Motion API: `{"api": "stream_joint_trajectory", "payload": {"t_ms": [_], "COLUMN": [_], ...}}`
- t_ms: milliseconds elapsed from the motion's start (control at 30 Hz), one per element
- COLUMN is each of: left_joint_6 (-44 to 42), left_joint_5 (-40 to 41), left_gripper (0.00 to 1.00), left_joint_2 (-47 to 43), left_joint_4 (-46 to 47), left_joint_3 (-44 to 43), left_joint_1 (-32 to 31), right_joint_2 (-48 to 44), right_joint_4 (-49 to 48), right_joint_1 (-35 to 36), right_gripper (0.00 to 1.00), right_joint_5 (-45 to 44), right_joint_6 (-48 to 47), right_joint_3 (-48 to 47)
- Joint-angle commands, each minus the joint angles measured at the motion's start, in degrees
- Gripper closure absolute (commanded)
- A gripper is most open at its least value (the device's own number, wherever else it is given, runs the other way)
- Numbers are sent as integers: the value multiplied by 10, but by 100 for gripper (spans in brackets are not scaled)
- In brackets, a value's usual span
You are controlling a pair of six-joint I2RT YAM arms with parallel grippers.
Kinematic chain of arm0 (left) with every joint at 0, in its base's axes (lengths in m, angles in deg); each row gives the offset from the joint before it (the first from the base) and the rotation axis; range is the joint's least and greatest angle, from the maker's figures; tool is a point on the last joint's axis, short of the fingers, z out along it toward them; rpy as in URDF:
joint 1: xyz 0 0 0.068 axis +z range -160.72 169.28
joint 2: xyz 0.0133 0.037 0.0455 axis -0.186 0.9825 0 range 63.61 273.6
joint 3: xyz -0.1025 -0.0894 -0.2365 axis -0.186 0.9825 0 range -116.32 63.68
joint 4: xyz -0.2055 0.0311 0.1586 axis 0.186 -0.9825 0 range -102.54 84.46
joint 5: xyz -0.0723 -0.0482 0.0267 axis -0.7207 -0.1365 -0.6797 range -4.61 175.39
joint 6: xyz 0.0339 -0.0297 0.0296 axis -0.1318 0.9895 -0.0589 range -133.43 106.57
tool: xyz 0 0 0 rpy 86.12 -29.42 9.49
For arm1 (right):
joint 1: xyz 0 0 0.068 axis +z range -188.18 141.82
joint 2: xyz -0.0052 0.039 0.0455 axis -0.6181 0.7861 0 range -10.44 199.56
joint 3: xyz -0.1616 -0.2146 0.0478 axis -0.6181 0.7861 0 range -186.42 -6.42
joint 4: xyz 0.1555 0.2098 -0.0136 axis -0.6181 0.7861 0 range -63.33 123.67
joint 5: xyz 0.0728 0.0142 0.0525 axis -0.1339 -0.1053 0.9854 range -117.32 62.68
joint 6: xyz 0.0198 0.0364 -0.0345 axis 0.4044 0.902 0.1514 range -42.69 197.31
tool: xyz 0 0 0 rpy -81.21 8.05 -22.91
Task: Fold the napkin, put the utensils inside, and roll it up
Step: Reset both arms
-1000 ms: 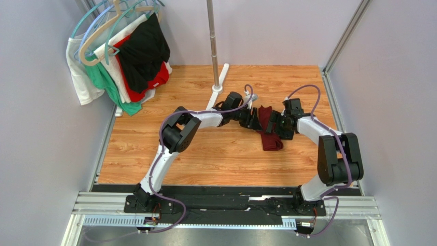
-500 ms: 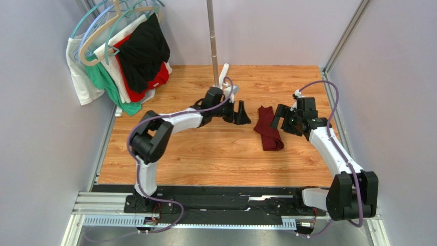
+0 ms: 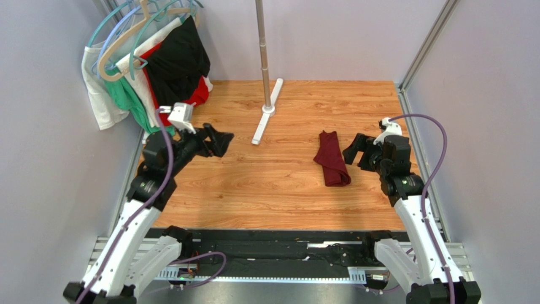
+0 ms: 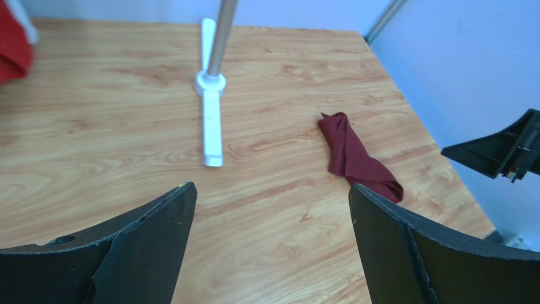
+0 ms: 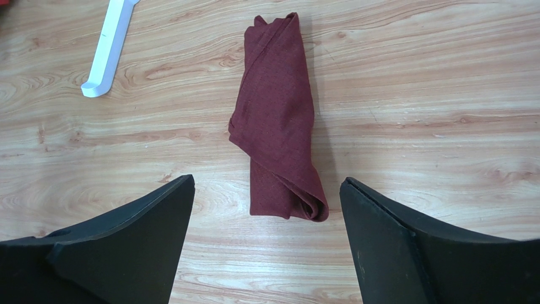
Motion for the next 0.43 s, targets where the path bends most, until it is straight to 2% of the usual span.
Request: {"api": "stream_joint_trajectory", "payload": {"t_ms": [0,100,400], "left_joint_6": [-55,-78,-102], "left_joint_5": [43,40,61], "left_gripper": [1,1,1], "left_joint_2": [-44,-50,-47], "left_joint_4": [-198,-233,-243], "left_joint_3": [-23,-34,-29], "left_joint_1": [17,17,17], "right_joint_2": [-30,-37,-38], "right_joint_4": [-47,-47,-43], "right_joint_1": [-3,-2,-3], "right_gripper": [11,10,11], "right_joint_5": [-23,-28,-40], "right_joint_6": [-13,-14,-16], "right_joint_3": [16,18,17]}}
